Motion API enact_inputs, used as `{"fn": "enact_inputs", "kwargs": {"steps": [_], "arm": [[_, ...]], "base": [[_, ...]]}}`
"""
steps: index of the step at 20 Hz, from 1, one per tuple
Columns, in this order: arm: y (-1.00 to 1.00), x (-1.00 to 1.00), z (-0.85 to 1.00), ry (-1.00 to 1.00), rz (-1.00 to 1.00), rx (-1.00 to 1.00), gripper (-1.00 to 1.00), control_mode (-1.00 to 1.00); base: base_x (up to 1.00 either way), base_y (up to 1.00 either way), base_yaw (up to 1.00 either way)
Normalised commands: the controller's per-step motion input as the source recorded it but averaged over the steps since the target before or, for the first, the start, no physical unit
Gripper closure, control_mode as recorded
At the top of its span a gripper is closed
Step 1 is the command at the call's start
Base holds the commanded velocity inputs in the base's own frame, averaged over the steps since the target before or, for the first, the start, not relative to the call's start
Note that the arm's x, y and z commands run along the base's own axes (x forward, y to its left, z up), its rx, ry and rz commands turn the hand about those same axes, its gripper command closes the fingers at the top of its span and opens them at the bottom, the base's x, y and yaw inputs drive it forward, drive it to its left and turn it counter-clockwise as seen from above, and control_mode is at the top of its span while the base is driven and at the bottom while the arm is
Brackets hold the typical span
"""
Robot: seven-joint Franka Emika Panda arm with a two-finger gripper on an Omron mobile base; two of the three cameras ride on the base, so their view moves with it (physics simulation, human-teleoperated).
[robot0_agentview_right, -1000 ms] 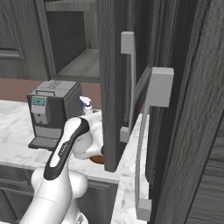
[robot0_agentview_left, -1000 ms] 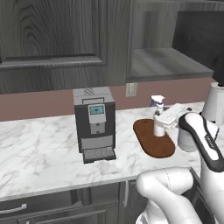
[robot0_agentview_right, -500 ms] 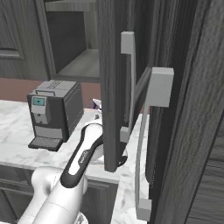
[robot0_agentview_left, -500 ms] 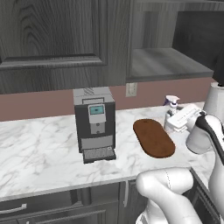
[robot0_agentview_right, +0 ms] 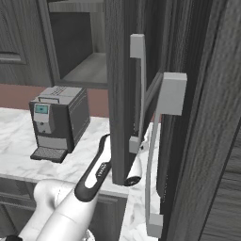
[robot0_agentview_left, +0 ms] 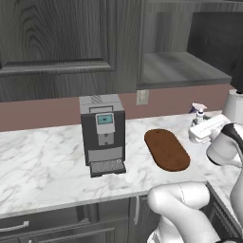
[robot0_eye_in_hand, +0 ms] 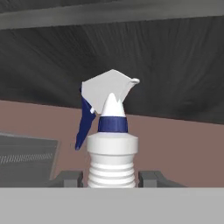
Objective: Grab the spray bottle from the cabinet, then place it next to the cutting board for sanitizing. Then grab the dish brush from the countertop next to the sink and place it next to the cutting board.
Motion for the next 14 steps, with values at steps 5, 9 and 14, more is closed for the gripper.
{"fn": "enact_inputs", "kwargs": {"steps": [5, 9, 14], "arm": [[-0.32, 0.03, 0.00, 0.00, -0.18, 0.00, 1.00, -1.00], [-0.08, 0.15, 0.00, 0.07, -0.08, 0.00, 1.00, -1.00], [-0.13, 0.21, 0.00, 0.07, -0.01, 0.00, 1.00, -1.00]], "base": [[0.00, 0.00, 0.00], [0.00, 0.00, 0.00], [0.00, 0.00, 0.00]]}}
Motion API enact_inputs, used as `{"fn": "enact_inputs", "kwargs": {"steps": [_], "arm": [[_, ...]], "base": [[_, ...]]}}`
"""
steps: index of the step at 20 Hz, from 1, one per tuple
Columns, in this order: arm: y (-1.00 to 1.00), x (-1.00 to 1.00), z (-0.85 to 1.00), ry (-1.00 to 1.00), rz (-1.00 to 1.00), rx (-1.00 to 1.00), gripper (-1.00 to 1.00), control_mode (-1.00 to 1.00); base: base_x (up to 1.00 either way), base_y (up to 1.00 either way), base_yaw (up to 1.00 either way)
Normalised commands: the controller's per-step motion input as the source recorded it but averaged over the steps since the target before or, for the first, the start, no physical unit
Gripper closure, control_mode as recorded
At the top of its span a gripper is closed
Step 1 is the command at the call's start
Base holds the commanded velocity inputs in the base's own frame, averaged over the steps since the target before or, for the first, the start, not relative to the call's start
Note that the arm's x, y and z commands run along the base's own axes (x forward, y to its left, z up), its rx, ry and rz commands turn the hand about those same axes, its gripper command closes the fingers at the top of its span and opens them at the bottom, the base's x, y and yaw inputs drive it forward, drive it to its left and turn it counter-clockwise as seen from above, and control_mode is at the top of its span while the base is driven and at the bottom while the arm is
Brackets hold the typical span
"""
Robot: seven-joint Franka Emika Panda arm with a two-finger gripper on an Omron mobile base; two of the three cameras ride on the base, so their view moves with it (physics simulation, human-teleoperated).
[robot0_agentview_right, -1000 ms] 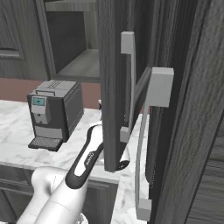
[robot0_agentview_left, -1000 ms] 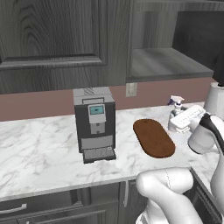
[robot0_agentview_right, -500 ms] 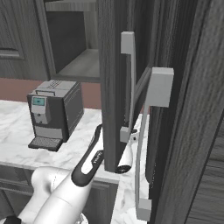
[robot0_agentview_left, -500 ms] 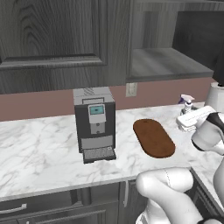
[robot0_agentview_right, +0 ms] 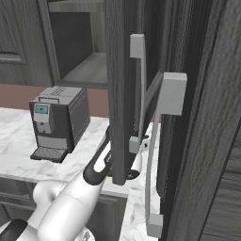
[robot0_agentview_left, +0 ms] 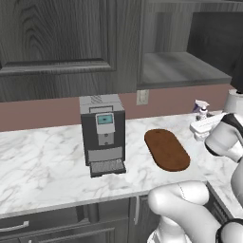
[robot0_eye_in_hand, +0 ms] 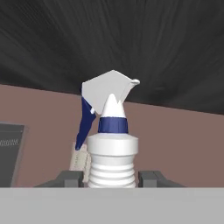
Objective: Grab the spray bottle from the cabinet, then place it next to the cutting board for sanitizing. Then grab the dish brush from the countertop next to the sink and place it next to the cutting board.
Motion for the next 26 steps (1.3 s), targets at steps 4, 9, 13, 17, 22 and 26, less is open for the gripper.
{"fn": "enact_inputs", "kwargs": {"steps": [4, 9, 13, 17, 22, 26], "arm": [[-0.36, 0.14, -0.06, 0.00, 0.00, 0.00, 1.00, -1.00], [-0.40, 0.07, -0.16, -0.03, 0.00, 0.03, 1.00, -1.00], [-0.13, 0.00, -0.31, -0.01, 0.00, 0.09, 1.00, -1.00], [0.00, 0.02, -0.32, 0.00, 0.00, 0.10, 1.00, -1.00], [0.00, 0.03, -0.24, 0.00, 0.00, 0.09, 1.00, -1.00], [0.00, 0.03, -0.15, 0.01, 0.00, 0.04, 1.00, -1.00]], "base": [[0.00, 0.00, 0.00], [0.00, 0.00, 0.00], [0.00, 0.00, 0.00], [0.00, 0.00, 0.00], [0.00, 0.00, 0.00], [0.00, 0.00, 0.00]]}}
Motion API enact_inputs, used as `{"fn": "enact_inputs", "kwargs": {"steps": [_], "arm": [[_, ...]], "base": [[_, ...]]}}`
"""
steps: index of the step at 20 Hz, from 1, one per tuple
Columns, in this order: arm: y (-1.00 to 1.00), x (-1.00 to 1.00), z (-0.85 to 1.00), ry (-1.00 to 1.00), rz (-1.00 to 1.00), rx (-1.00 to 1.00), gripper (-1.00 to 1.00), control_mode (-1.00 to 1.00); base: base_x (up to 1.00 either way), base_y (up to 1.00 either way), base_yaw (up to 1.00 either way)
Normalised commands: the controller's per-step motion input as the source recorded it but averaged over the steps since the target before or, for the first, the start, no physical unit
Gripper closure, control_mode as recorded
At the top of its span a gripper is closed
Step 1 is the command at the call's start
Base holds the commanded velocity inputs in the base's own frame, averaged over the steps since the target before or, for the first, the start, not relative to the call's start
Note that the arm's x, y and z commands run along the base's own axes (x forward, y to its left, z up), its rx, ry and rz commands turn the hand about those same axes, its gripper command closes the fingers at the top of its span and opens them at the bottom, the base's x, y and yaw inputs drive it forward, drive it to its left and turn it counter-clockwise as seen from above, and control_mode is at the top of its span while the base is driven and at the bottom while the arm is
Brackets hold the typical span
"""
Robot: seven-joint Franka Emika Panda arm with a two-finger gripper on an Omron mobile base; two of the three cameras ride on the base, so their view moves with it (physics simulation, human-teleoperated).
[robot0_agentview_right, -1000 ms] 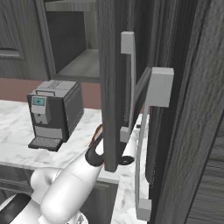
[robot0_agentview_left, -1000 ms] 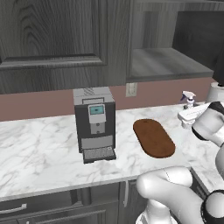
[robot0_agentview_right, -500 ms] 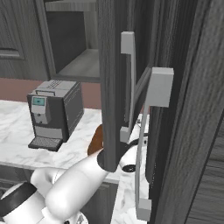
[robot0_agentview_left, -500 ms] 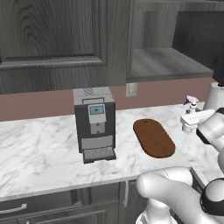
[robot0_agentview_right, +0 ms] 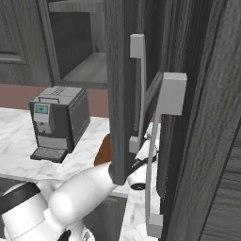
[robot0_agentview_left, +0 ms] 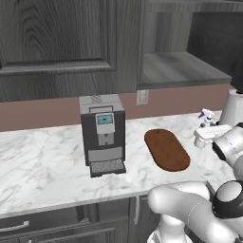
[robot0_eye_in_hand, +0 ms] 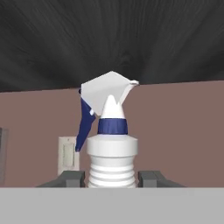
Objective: Grab the spray bottle from the cabinet, then place it next to the cutting board for sanitizing. Then grab the dish brush from the countertop next to the sink and place it next to the cutting board.
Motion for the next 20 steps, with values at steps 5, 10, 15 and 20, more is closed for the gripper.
{"fn": "enact_inputs", "kwargs": {"steps": [5, 10, 15, 20], "arm": [[0.00, 0.03, -0.23, 0.00, 0.00, 0.00, 1.00, -1.00], [0.00, 0.01, -0.24, -0.02, 0.00, 0.00, 1.00, -1.00], [0.00, 0.01, -0.28, 0.00, 0.00, 0.00, 1.00, -1.00], [0.00, 0.03, -0.32, 0.00, 0.00, -0.01, 1.00, -1.00]], "base": [[0.00, 0.00, 0.00], [0.00, 0.00, 0.00], [0.00, 0.00, 0.00], [0.00, 0.00, 0.00]]}}
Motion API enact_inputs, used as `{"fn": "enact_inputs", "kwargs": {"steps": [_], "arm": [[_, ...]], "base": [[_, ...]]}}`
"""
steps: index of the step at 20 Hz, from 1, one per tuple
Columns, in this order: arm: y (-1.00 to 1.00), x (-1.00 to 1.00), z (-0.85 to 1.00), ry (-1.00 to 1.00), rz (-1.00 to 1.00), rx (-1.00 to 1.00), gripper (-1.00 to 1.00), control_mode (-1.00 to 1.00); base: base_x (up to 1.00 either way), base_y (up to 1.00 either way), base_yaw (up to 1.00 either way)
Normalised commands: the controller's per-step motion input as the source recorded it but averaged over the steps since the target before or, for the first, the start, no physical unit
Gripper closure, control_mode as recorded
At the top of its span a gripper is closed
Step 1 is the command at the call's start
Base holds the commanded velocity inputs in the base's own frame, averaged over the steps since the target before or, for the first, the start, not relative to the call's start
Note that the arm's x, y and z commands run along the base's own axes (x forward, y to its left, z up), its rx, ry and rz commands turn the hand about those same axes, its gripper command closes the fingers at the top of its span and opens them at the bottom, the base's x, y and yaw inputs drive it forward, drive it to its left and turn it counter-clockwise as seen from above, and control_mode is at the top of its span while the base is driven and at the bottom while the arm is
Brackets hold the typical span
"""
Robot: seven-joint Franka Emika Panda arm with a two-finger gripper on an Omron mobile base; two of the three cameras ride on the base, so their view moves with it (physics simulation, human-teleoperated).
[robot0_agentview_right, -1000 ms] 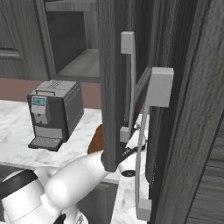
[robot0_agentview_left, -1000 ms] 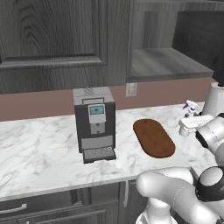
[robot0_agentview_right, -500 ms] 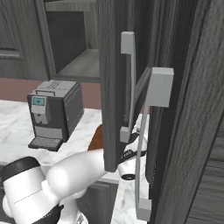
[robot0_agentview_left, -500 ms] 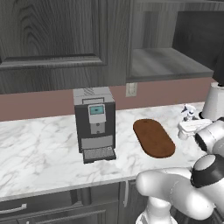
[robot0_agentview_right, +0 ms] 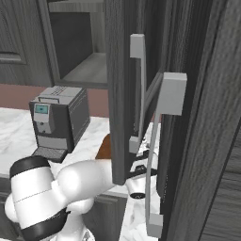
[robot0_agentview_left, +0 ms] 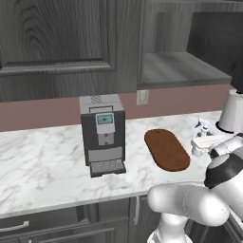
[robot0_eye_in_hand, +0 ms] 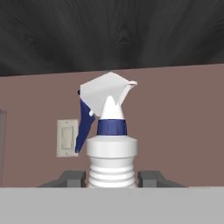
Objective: Grab the spray bottle from the cabinet, then place it next to the cutting board for sanitizing. Then grab the dish brush from the countertop next to the sink and place it next to the cutting board.
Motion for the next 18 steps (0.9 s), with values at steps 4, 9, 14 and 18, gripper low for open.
{"fn": "enact_inputs", "kwargs": {"steps": [4, 9, 14, 18], "arm": [[0.00, 0.02, -0.29, 0.00, 0.00, -0.01, 1.00, -1.00], [0.00, 0.05, -0.29, 0.00, 0.00, -0.01, 1.00, -1.00], [0.00, 0.03, -0.31, 0.00, 0.00, 0.00, 1.00, -1.00], [0.00, 0.03, -0.35, 0.00, 0.00, -0.02, 1.00, -1.00]], "base": [[0.00, 0.00, 0.00], [0.00, 0.00, 0.00], [0.00, 0.00, 0.00], [0.00, 0.00, 0.00]]}}
